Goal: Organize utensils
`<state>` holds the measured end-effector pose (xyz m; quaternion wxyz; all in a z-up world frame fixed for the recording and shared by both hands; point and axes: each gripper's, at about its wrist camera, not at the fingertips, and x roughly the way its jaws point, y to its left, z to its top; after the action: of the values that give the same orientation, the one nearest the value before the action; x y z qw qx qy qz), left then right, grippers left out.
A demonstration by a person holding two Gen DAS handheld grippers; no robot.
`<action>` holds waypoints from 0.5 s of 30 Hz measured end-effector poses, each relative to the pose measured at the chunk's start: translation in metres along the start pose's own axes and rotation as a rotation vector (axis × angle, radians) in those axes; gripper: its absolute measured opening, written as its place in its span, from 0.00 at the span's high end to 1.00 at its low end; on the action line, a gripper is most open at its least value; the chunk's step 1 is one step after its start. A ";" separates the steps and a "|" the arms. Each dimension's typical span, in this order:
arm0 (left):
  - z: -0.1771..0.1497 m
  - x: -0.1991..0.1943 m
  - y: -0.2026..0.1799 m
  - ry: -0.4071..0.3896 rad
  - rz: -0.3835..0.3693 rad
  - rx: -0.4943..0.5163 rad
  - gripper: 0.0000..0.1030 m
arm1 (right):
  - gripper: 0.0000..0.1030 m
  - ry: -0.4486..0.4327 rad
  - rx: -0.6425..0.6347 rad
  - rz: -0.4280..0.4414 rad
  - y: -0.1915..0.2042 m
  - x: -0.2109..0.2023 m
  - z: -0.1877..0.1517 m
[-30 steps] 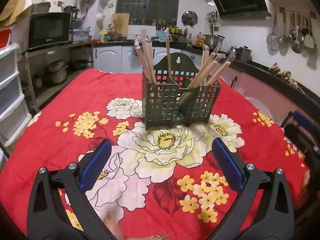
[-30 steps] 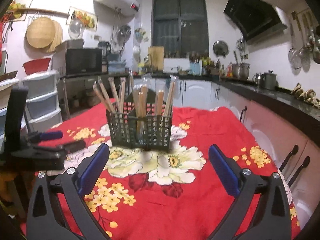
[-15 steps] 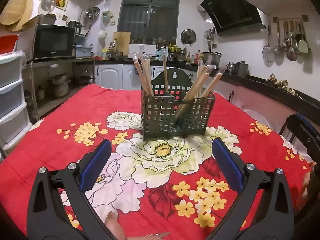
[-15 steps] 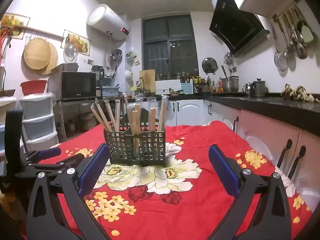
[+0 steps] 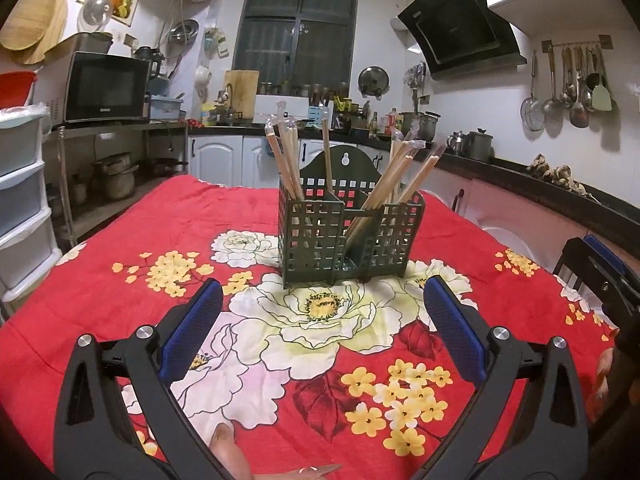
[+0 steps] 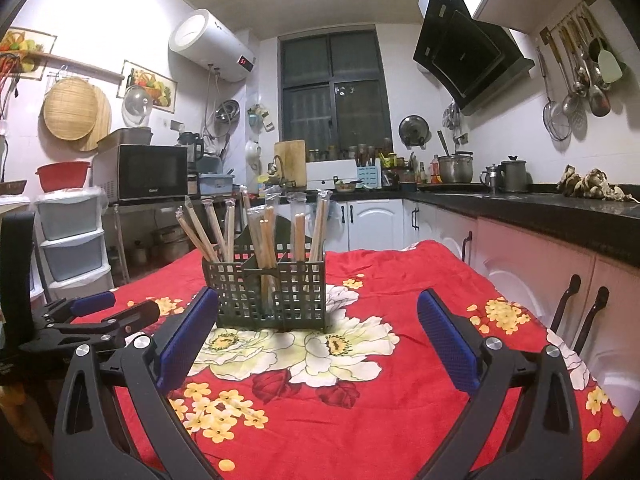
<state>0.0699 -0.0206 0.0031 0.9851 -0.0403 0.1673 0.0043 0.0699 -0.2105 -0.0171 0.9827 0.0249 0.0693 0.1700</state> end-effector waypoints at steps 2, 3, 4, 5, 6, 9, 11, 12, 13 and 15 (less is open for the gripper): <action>0.001 0.000 -0.001 0.000 0.000 -0.002 0.10 | 0.06 -0.001 0.000 -0.001 0.000 0.000 0.000; 0.001 0.000 -0.001 0.000 0.000 -0.001 0.10 | 0.06 -0.002 0.000 -0.003 0.000 0.000 0.000; 0.001 -0.001 0.000 -0.001 0.000 -0.001 0.10 | 0.06 -0.002 0.000 -0.002 0.000 0.000 0.000; 0.001 -0.001 0.000 -0.002 0.000 -0.001 0.10 | 0.06 -0.001 0.000 0.001 0.000 0.000 0.000; 0.001 -0.001 0.000 -0.002 -0.001 -0.001 0.10 | 0.06 -0.001 -0.001 -0.001 0.000 0.000 0.000; 0.002 -0.001 0.000 -0.004 -0.001 0.001 0.10 | 0.06 -0.001 -0.001 -0.002 0.000 0.000 0.000; 0.003 -0.002 -0.001 -0.007 -0.002 0.001 0.10 | 0.06 -0.002 -0.001 -0.002 0.000 0.000 0.000; 0.002 -0.002 -0.001 -0.006 0.000 0.001 0.10 | 0.06 -0.001 -0.001 -0.002 0.000 0.000 0.000; 0.003 -0.001 -0.002 -0.006 0.000 0.001 0.10 | 0.06 -0.001 -0.001 -0.002 0.000 0.000 0.000; 0.003 -0.001 -0.002 -0.006 -0.002 0.000 0.10 | 0.06 -0.002 -0.001 -0.001 0.000 0.000 0.000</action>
<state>0.0696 -0.0224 0.0063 0.9855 -0.0405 0.1645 0.0037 0.0699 -0.2107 -0.0172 0.9829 0.0246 0.0684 0.1693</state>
